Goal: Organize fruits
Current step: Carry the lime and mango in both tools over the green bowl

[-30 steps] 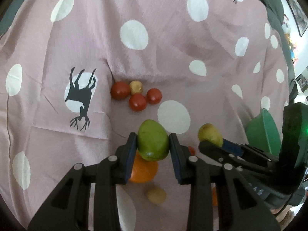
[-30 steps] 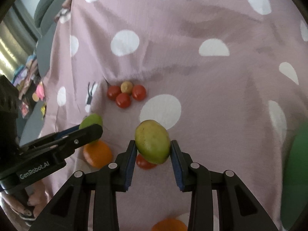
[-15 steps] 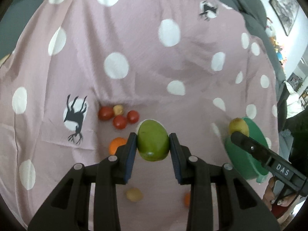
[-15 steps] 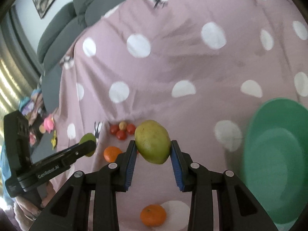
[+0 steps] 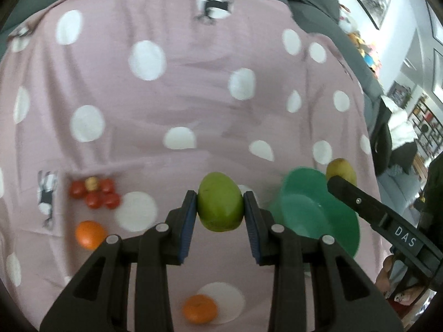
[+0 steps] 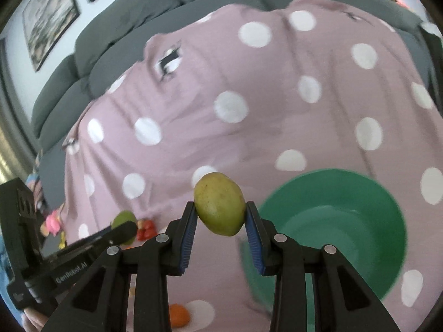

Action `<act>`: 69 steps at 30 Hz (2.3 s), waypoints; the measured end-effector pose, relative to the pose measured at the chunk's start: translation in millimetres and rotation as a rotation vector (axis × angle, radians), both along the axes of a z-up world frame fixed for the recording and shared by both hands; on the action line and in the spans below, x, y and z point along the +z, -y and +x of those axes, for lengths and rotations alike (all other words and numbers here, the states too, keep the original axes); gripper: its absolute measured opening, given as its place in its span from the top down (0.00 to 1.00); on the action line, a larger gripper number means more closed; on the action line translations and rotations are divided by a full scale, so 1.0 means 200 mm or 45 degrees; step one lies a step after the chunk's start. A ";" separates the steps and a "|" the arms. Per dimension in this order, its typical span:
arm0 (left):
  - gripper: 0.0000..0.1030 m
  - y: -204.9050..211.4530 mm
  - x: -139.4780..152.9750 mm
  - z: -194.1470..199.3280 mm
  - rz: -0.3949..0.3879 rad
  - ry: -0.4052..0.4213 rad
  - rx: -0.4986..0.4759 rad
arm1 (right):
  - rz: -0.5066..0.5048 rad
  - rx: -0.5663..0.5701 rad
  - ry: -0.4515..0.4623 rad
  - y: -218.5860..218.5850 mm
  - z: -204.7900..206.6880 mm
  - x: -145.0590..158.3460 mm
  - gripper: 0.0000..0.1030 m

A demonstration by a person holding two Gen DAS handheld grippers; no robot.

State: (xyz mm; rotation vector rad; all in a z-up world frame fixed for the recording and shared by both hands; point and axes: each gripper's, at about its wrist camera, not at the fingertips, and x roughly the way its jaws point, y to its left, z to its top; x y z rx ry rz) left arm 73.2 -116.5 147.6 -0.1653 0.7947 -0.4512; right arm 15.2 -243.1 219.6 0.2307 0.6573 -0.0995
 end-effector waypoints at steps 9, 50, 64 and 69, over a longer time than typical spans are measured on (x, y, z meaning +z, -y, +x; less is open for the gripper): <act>0.67 0.33 -0.01 0.03 -0.003 -0.015 -0.124 | 0.049 -0.188 0.046 0.26 -0.12 0.04 0.64; 0.67 0.94 -0.26 -0.02 0.164 -0.092 -0.371 | 0.046 -0.466 -0.138 0.59 -0.16 -0.12 0.63; 0.67 0.99 -0.29 -0.03 0.192 -0.106 -0.399 | 0.028 -0.477 -0.195 0.59 -0.14 -0.14 0.63; 0.67 1.00 -0.30 -0.04 0.197 -0.113 -0.411 | 0.025 -0.478 -0.211 0.59 -0.13 -0.14 0.63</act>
